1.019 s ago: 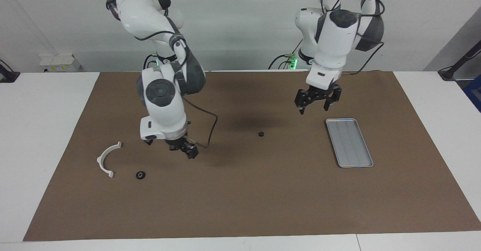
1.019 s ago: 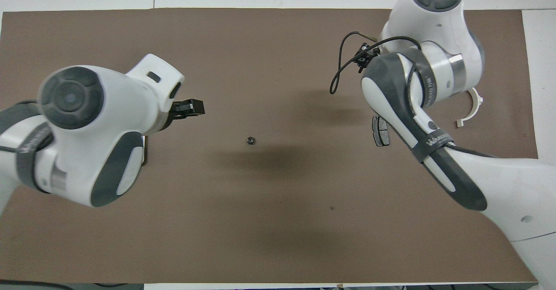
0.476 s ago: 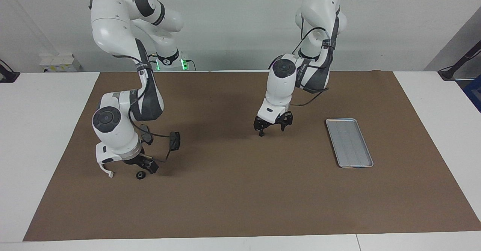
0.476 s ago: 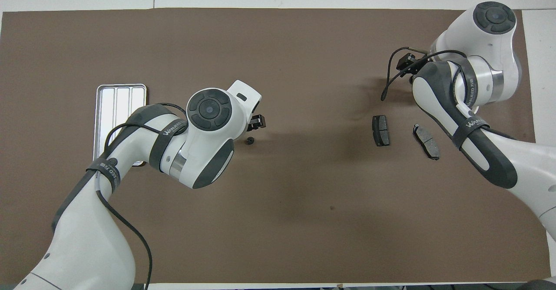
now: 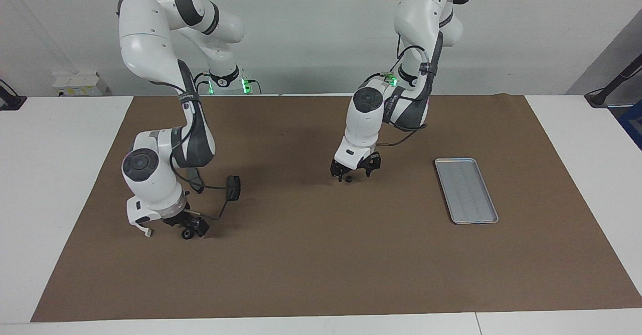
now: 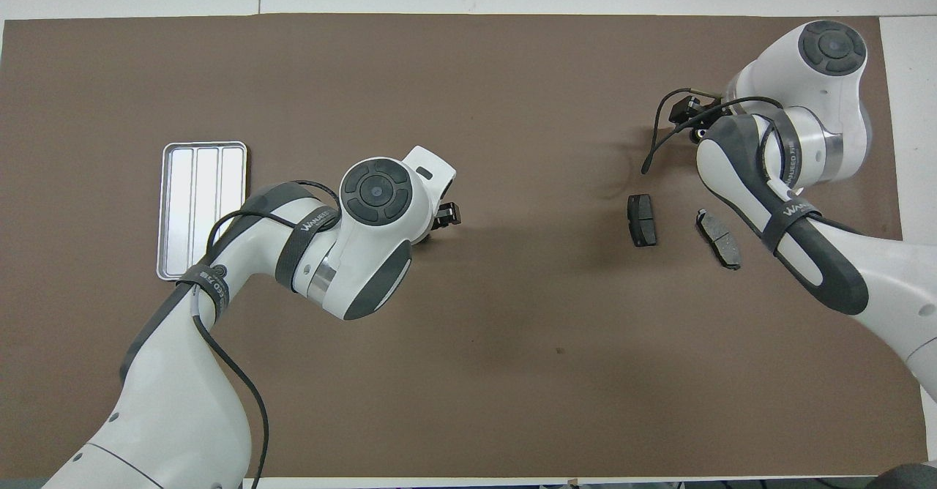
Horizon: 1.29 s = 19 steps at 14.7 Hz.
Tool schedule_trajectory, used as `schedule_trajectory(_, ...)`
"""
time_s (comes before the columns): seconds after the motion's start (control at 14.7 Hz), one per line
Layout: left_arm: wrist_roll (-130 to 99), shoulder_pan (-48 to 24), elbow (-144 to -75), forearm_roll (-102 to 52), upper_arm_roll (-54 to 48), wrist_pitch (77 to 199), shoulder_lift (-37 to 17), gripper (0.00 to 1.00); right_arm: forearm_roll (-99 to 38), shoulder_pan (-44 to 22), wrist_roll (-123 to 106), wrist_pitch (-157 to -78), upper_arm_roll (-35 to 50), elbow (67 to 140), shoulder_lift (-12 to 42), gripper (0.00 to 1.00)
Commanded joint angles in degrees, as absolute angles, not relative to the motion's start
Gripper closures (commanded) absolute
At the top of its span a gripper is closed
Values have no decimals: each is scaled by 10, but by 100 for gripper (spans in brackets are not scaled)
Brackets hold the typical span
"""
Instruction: Pick bearing gear from pile to tray
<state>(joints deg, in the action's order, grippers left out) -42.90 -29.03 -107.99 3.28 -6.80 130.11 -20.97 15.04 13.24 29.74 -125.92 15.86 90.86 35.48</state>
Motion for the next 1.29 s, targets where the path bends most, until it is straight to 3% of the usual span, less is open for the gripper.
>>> schedule_trajectory(0.0, -438, -302, -1091, 27, -62, 1315, -214, 0, 162, 149, 280, -1284, 168, 933, 349, 0)
schedule_trajectory(0.2, -437, -302, -1105, 27, -62, 1324, -212, 0, 163, 149, 280, -1284, 169, 933, 349, 11)
schedule_trajectory(0.61, -437, -301, -1129, 27, -61, 1355, -211, 0, 163, 149, 279, -1282, 169, 933, 349, 94)
schedule_trajectory(0.75, -437, -301, -1130, 27, -61, 1357, -211, 1, 163, 149, 276, -1279, 169, 933, 348, 100)
schedule_trajectory(0.82, -438, -301, -1131, 27, -61, 1357, -211, 9, 164, 149, 272, -1277, 169, 933, 348, 100)
schedule_trajectory(0.88, -438, -301, -1132, 27, -61, 1357, -211, 27, 163, 149, 269, -1275, 169, 933, 348, 100)
schedule_trajectory(0.95, -439, -301, -1132, 27, -61, 1356, -211, 74, 163, 149, 269, -1274, 169, 933, 348, 100)
schedule_trajectory(1.02, -439, -301, -1130, 27, -61, 1356, -211, 100, 164, 149, 269, -1271, 169, 932, 347, 100)
schedule_trajectory(1.22, -437, -299, -1101, 28, -60, 1330, -213, 100, 164, 148, 252, -1243, 169, 923, 341, 100)
